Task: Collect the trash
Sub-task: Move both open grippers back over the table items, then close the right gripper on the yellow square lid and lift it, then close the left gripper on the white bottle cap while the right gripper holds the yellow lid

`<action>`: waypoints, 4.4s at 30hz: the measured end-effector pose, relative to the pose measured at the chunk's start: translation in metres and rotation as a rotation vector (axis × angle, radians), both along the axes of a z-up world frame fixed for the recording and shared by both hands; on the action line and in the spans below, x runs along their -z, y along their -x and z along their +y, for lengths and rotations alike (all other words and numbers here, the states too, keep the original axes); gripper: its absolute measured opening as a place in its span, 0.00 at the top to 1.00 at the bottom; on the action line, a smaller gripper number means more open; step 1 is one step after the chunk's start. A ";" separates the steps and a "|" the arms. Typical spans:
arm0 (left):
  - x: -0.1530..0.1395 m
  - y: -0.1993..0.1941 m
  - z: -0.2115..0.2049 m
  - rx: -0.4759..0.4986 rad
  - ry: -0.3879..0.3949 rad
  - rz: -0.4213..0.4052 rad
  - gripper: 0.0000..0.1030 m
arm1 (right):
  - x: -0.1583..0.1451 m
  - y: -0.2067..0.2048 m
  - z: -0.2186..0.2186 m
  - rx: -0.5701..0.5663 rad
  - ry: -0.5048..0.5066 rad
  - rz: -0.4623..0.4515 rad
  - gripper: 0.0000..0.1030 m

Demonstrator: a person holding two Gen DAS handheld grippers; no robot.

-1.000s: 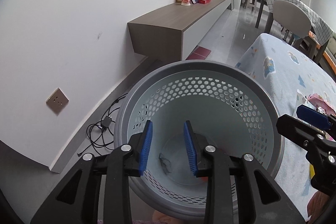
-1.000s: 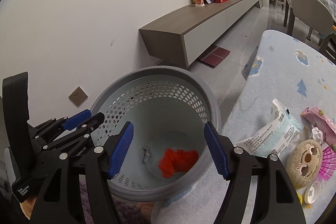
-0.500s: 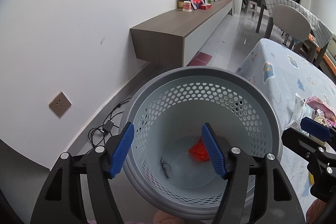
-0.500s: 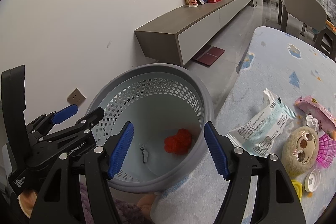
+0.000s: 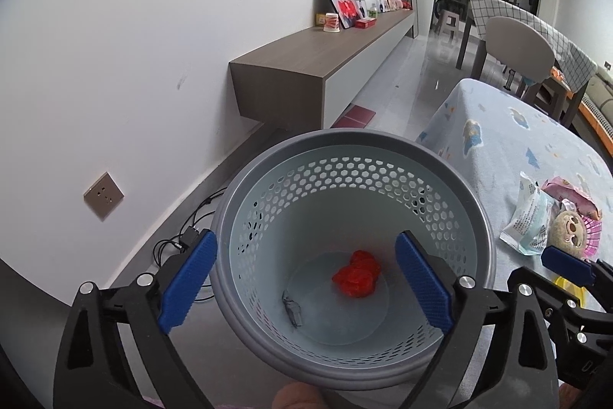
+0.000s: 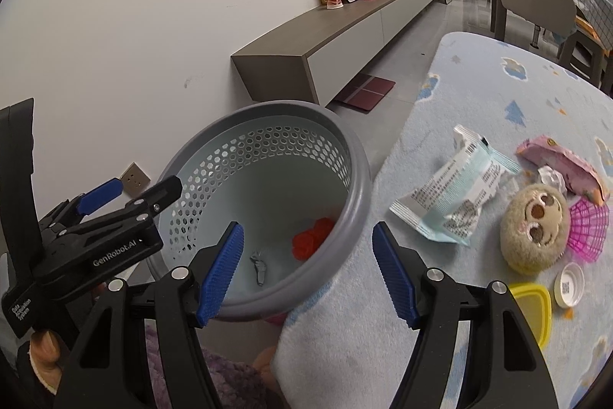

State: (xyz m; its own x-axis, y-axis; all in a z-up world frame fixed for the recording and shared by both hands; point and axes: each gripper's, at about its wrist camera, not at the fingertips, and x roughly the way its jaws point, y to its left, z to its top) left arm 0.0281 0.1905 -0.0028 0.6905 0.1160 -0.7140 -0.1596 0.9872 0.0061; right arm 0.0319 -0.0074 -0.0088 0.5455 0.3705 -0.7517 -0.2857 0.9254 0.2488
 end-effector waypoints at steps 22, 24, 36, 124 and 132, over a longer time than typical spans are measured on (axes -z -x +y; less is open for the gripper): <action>-0.007 0.017 -0.037 0.116 0.008 -0.031 0.09 | 0.001 0.064 -0.091 0.206 0.028 0.004 0.35; -0.008 0.017 -0.044 0.133 0.013 -0.032 0.09 | 0.001 0.067 -0.100 0.225 0.029 0.007 0.35; -0.010 0.026 -0.104 0.272 0.012 -0.035 0.09 | 0.001 0.090 -0.151 0.342 0.035 0.007 0.35; 0.030 0.038 -0.235 0.510 -0.014 0.091 0.09 | 0.022 0.109 -0.265 0.518 0.082 0.055 0.35; 0.037 0.033 -0.273 0.525 -0.018 0.114 0.09 | 0.023 0.112 -0.287 0.546 0.071 0.031 0.35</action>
